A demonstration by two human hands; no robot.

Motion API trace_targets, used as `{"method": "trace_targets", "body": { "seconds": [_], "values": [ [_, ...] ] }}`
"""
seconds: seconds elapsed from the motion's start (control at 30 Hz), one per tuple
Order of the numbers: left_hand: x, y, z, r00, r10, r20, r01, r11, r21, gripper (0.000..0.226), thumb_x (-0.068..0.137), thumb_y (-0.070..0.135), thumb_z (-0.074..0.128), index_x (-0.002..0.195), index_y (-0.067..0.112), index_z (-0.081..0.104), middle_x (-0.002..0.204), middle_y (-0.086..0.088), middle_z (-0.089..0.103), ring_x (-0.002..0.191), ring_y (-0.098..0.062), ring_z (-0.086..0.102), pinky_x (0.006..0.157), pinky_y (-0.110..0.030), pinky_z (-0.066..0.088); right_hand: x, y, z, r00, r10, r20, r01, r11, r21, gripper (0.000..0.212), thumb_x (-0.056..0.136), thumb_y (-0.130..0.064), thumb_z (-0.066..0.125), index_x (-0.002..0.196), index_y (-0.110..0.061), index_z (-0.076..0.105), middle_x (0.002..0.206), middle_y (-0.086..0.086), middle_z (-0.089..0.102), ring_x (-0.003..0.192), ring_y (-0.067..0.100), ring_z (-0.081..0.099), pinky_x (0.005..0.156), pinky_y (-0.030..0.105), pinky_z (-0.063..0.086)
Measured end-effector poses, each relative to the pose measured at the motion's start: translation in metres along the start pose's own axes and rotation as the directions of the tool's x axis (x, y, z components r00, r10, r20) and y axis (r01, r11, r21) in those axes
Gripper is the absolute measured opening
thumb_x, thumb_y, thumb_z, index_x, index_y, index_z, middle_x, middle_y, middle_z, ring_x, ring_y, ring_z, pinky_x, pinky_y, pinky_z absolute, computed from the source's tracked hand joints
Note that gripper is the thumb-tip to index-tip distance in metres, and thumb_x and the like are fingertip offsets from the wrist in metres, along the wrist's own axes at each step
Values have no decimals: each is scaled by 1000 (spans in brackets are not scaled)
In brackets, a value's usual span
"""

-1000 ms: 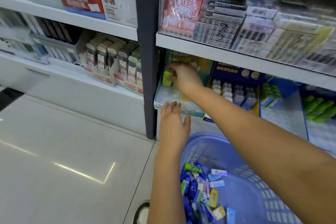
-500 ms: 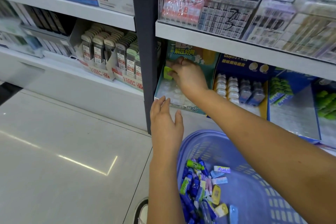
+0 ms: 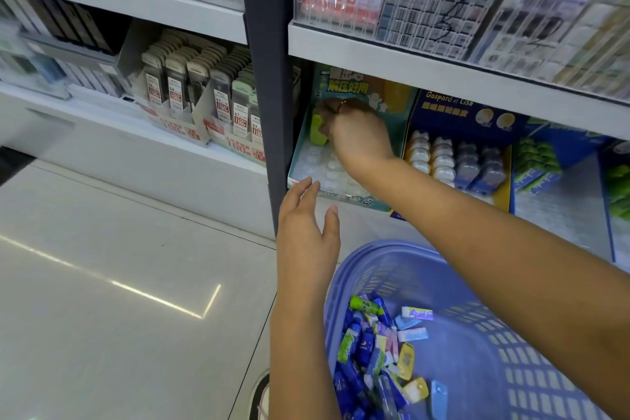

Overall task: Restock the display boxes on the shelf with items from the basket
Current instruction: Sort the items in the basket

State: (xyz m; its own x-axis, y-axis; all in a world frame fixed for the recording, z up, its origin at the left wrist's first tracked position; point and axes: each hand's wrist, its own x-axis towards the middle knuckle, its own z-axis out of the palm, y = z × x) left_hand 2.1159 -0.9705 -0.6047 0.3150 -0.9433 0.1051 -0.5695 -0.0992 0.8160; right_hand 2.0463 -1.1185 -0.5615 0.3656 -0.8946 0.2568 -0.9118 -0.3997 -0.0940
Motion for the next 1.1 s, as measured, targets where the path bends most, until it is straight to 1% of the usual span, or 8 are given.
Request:
{"method": "trace_targets", "body": {
  "seconds": [0.13,0.3,0.47,0.63,0.7,0.8,0.93,1.1],
  "values": [
    [-1,2,-2,1000,4,31,-3,1000,-2,48,95,23,52,142,19,43,148,9,37,135,-5,32,104,-11,19,2,1,1,1000,2,16,-1,999,-53,37,99,-19,38,135,-13,45,126,14,59,114,32,54,85,36,50],
    [0,0,-5,997,10,70,-8,1000,-30,49,95,20,54,142,16,42,148,8,36,136,-5,32,104,-8,18,-5,6,5,988,-126,88,136,984,-117,48,100,-17,37,147,-16,27,151,4,34,135,28,35,101,36,42],
    [3,0,-7,995,9,98,-8,1000,-9,50,95,21,54,143,14,41,150,5,35,137,-7,31,105,-11,18,-6,-3,4,984,-63,168,92,981,-171,60,94,-4,38,149,-13,18,157,4,19,141,29,23,112,39,24],
    [-6,12,-17,998,58,37,-57,998,-38,46,95,20,54,139,15,46,144,4,44,132,-8,39,102,-9,23,-23,0,-28,962,-102,253,102,995,13,71,91,1,41,151,-21,9,159,4,11,146,26,9,118,39,18],
    [-13,20,-19,996,83,25,-80,990,-114,34,94,20,54,128,19,57,126,7,58,109,1,54,92,-7,38,-52,10,-46,989,-118,87,101,979,179,58,93,-9,45,148,-17,26,149,10,35,137,28,33,110,39,34],
    [-22,30,-8,986,114,118,-97,986,-138,16,93,20,56,105,20,66,85,15,64,75,14,56,64,2,38,-121,38,-60,996,3,-86,28,935,353,21,92,-21,52,108,-14,65,95,9,67,86,26,62,70,32,47],
    [-43,31,41,895,48,444,-70,997,32,13,90,16,57,98,13,68,79,5,61,72,-8,56,65,-12,40,-213,85,-28,889,195,415,-331,899,286,17,87,-18,60,101,-15,69,95,5,71,90,22,64,72,26,42],
    [-102,-2,122,560,-131,818,-250,915,318,30,91,8,48,115,7,65,118,-19,63,110,-31,59,92,-38,46,-305,113,55,600,119,791,-452,866,213,38,85,-10,60,122,-9,59,124,13,60,115,24,56,95,30,42]
  ]
}}
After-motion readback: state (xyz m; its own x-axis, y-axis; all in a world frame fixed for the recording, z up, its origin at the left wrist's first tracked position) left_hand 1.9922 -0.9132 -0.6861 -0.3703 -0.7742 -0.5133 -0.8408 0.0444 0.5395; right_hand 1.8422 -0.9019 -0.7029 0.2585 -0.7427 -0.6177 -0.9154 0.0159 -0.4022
